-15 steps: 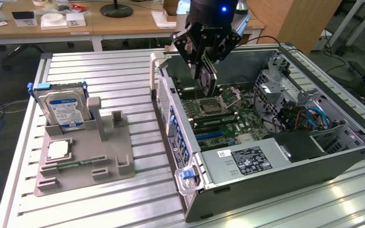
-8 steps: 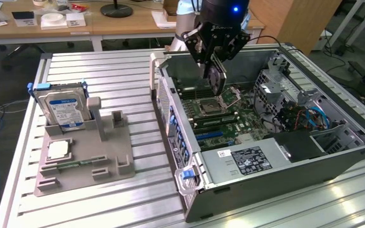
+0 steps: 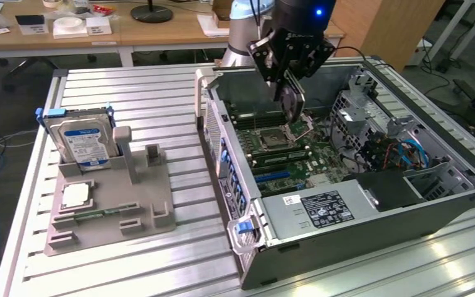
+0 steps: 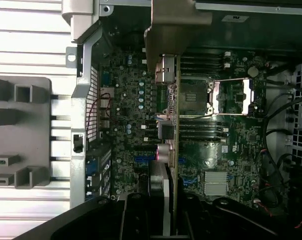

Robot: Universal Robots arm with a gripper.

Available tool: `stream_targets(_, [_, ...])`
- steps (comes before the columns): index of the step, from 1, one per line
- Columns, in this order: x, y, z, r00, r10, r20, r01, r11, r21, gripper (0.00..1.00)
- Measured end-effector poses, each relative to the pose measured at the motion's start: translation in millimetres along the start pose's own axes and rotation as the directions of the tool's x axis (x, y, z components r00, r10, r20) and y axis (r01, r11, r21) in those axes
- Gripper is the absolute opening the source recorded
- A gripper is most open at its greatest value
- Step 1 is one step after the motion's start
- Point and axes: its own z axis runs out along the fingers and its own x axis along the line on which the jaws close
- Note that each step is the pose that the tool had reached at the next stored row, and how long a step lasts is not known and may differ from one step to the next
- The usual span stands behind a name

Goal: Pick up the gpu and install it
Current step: 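Pick up the gpu and move the gpu toward the slot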

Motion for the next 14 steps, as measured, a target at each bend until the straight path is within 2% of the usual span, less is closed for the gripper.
stream_targets(7, [-18.9, -0.2, 0.4, 1.0000, 0.000, -0.0003, 0.000, 1.0000, 0.0000, 0.28])
stream_targets(9, [-26.2, -0.2, 0.5, 1.0000, 0.000, -0.0020, 0.000, 1.0000, 0.0002, 0.28])
stream_targets(11, [-35.1, -0.3, 0.6, 1.0000, 0.000, -0.0073, 0.000, 1.0000, 0.0001, 0.28])
stream_targets(14, [-46.0, -0.4, 0.9, 0.9998, 0.001, -0.0188, -0.001, 1.0000, -0.0001, 0.28])
